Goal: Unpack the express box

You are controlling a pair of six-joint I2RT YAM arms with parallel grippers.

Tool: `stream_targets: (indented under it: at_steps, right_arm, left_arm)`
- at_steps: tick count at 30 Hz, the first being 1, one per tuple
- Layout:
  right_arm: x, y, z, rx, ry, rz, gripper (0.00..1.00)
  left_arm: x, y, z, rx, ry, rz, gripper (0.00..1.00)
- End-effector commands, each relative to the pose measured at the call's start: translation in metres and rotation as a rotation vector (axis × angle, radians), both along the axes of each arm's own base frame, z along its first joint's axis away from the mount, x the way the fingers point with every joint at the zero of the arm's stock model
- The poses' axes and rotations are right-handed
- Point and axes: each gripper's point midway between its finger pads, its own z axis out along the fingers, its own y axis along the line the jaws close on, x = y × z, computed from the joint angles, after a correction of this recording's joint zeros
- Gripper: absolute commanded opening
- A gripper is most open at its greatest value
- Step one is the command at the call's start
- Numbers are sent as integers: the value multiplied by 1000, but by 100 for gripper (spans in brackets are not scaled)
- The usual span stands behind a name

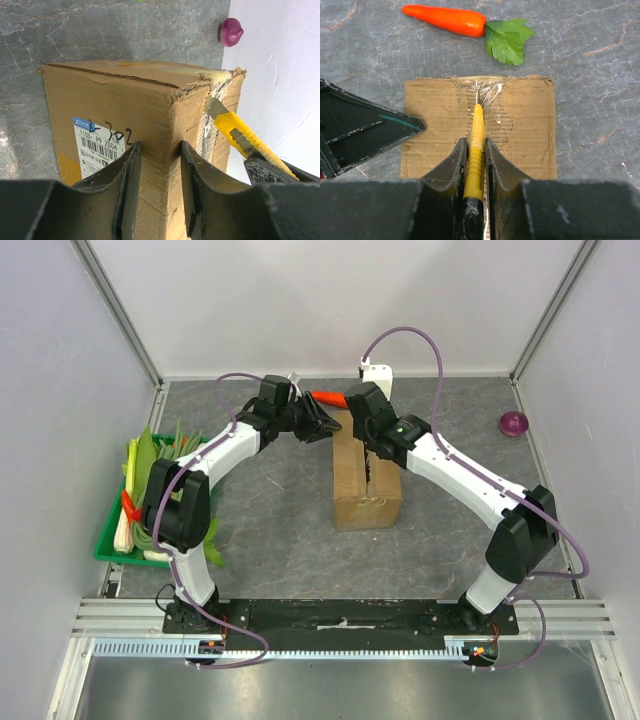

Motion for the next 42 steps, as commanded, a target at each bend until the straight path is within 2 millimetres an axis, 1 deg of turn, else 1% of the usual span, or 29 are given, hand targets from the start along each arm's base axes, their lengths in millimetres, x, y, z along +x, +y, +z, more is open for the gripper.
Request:
stream_targets:
  at_steps: [1,4,8,12,16,19,20,23,26,27,29,30,32,33,36,38,39,40,42]
  right_arm:
    - [-19,2,7,14,34,3,0]
    - [-28,4,9,29,50,18,0]
    - [-40,4,5,42,78,38,0]
    - [-50,2,12,56,79,44,0]
    - [-58,4,14,79,97,63,0]
    - [-65,6,13,93,114,81,0]
    - [-68,6,9,91,124,87,0]
    - [-74,1,3,84,137,81,0]
    - [-75,-4,1,71,135,70,0]
    - [-75,-4,0,68,135,67,0]
    - [-73,-7,-1,57,131,54,0]
    - [-73,-7,-1,55,129,55,0]
    - [-71,-8,3,52,113,50,0]
    - [-70,-9,4,47,106,50,0]
    - [-65,-8,11,43,77,50,0]
    - [-60,-9,12,28,64,56,0]
    - [-57,-6,14,28,54,63,0]
    - [-55,-6,16,23,49,72,0]
    - [-49,-3,15,17,49,81,0]
  left_arm:
    - [13,16,-23,62,42,110,40]
    - [16,18,-23,68,39,134,39]
    - [18,19,-22,66,38,148,38]
    - [18,20,-24,64,46,161,36]
    - [18,19,-25,56,48,171,35]
    - [18,17,-26,54,48,172,35]
    - [18,15,-25,49,47,167,35]
    - [17,12,-23,45,40,159,35]
    - [13,10,-20,46,25,139,40]
    - [12,8,-16,41,12,123,44]
    - [7,7,-12,32,4,95,48]
    - [5,6,-4,25,-25,76,54]
    - [-2,4,3,14,-42,35,60]
    - [-5,4,8,16,-67,13,65]
    - [-18,5,25,2,-116,-32,71]
    - [-33,7,28,-10,-112,-54,72]
    - [-39,8,27,-15,-103,-61,72]
    - [-49,11,23,-18,-84,-67,72]
    - [-66,8,23,-53,-58,-94,70]
